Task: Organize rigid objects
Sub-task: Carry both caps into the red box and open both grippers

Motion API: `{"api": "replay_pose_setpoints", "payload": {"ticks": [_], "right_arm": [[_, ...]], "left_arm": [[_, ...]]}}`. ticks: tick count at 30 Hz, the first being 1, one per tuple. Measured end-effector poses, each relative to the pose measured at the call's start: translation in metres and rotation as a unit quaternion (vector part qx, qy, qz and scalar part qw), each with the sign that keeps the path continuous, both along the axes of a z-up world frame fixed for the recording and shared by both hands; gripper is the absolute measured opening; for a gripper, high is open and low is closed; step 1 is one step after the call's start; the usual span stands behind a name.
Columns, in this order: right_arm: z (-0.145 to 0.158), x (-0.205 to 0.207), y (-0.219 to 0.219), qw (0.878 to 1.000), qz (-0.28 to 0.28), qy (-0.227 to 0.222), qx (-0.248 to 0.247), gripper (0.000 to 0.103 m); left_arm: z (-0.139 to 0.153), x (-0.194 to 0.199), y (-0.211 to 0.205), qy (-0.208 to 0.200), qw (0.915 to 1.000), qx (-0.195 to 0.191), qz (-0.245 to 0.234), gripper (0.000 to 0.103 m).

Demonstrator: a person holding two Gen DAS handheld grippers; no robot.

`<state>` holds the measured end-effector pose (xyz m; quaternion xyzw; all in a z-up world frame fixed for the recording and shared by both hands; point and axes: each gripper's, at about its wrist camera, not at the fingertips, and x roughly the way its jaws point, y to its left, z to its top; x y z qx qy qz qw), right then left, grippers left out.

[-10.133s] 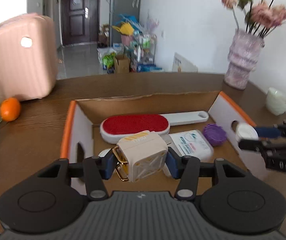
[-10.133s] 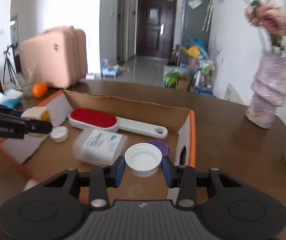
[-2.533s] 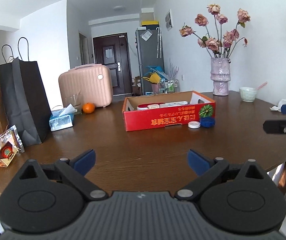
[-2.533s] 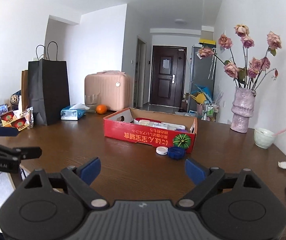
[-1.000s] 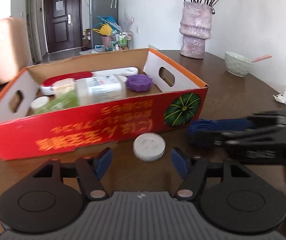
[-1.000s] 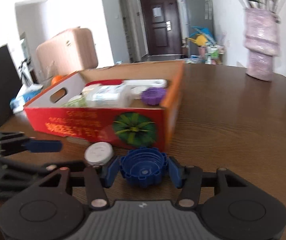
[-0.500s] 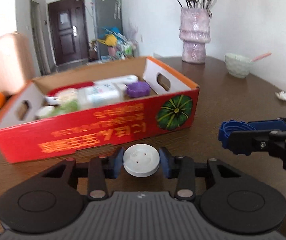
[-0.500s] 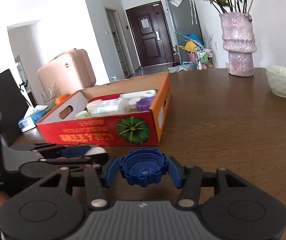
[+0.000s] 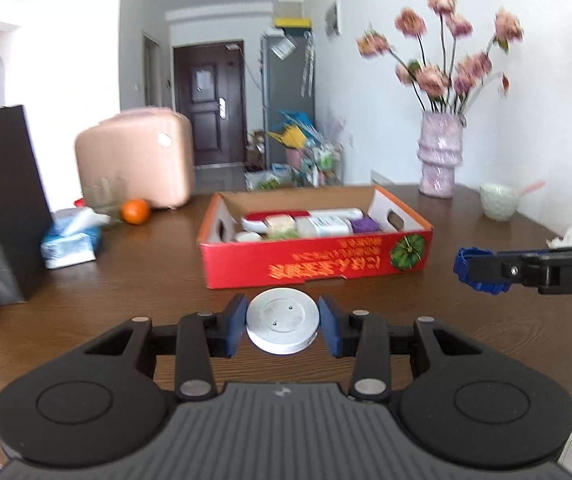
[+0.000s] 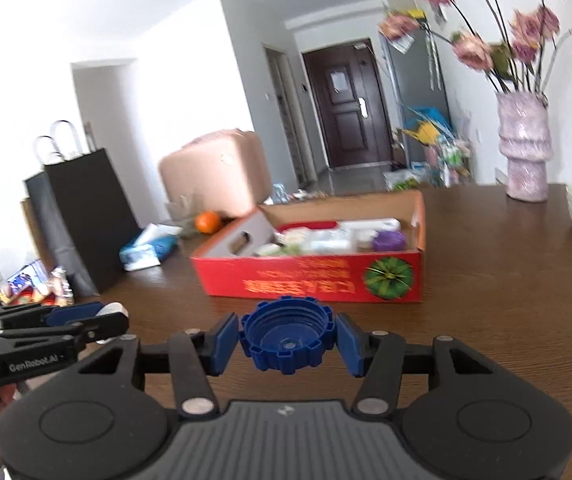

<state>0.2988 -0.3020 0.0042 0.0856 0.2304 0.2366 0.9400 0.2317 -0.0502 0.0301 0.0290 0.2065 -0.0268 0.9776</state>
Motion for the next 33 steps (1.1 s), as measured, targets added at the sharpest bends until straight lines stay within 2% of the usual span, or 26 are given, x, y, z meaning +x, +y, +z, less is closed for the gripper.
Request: {"api": "replay_pose_setpoints", "payload": {"ticks": [9,18,26,33], "right_arm": [[0.031,-0.07,0.028,0.999,0.01,-0.044,-0.018,0.052],[0.045,-0.103,0.035,0.998,0.0,-0.062,-0.024,0.052],[0.042,-0.096,0.035,0.998,-0.007,-0.057,-0.029,0.052],[0.036,-0.062,0.034,0.998,-0.014,-0.046,-0.036,0.052]], "left_arm": [[0.021,-0.064,0.023,-0.044,0.9989,-0.017,-0.002,0.04],[0.022,-0.088,0.033,-0.054,0.998,-0.031,-0.009,0.04],[0.015,-0.076,0.034,-0.043,0.9984,-0.033,-0.017,0.04],[0.01,-0.032,0.03,-0.032,0.9986,-0.033,-0.025,0.04]]}}
